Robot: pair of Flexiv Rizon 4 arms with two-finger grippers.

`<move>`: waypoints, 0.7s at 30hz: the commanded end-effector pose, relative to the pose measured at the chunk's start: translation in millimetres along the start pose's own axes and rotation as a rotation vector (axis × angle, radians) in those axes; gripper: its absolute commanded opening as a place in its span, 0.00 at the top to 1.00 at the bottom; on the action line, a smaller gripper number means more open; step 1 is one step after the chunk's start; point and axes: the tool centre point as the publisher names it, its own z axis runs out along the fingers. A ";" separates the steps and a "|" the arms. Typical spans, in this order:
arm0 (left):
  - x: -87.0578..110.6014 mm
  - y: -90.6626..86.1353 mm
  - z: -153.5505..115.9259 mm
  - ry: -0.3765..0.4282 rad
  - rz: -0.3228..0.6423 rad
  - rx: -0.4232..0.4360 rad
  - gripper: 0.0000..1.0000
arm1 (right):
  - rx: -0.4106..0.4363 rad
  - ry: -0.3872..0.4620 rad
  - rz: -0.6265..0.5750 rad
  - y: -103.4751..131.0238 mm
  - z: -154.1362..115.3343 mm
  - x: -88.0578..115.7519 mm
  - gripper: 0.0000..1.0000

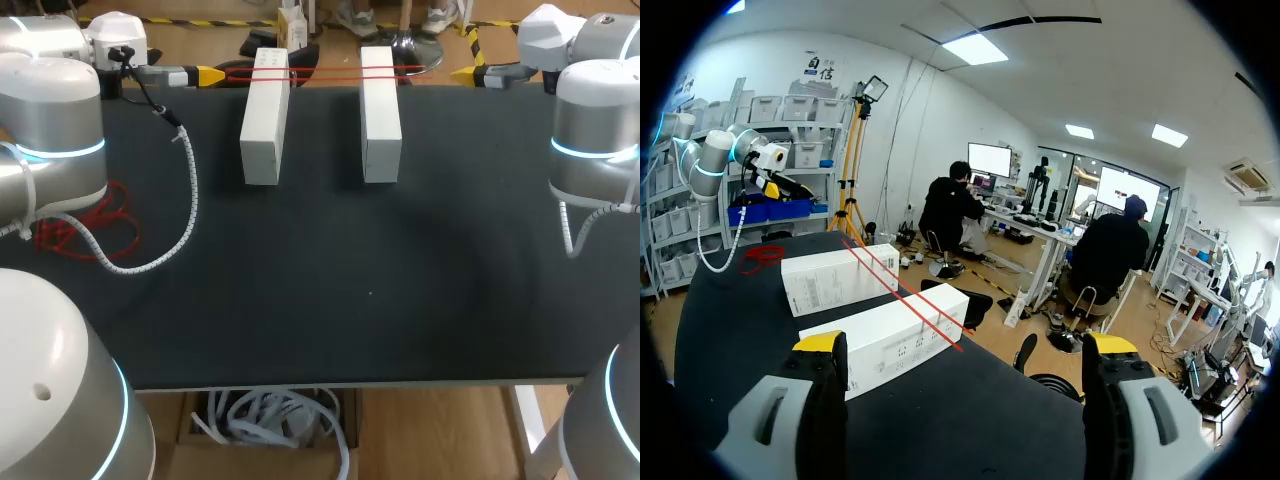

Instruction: Grab the tape and strap the tape.

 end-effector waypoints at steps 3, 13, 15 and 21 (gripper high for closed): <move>0.2 1.4 0.7 -0.002 0.001 0.006 0.00 | 0.000 0.001 0.000 -0.1 -0.4 -0.3 0.00; 0.2 1.4 0.7 -0.002 0.001 0.006 0.00 | 0.000 0.001 0.000 -0.1 -0.4 -0.3 0.00; -0.5 1.0 1.1 0.056 0.043 0.001 0.00 | 0.000 0.001 0.000 -0.1 -0.4 -0.3 0.00; -3.9 -3.2 -0.4 0.243 0.183 -0.002 0.00 | 0.000 0.001 0.000 -0.1 -0.4 -0.3 0.00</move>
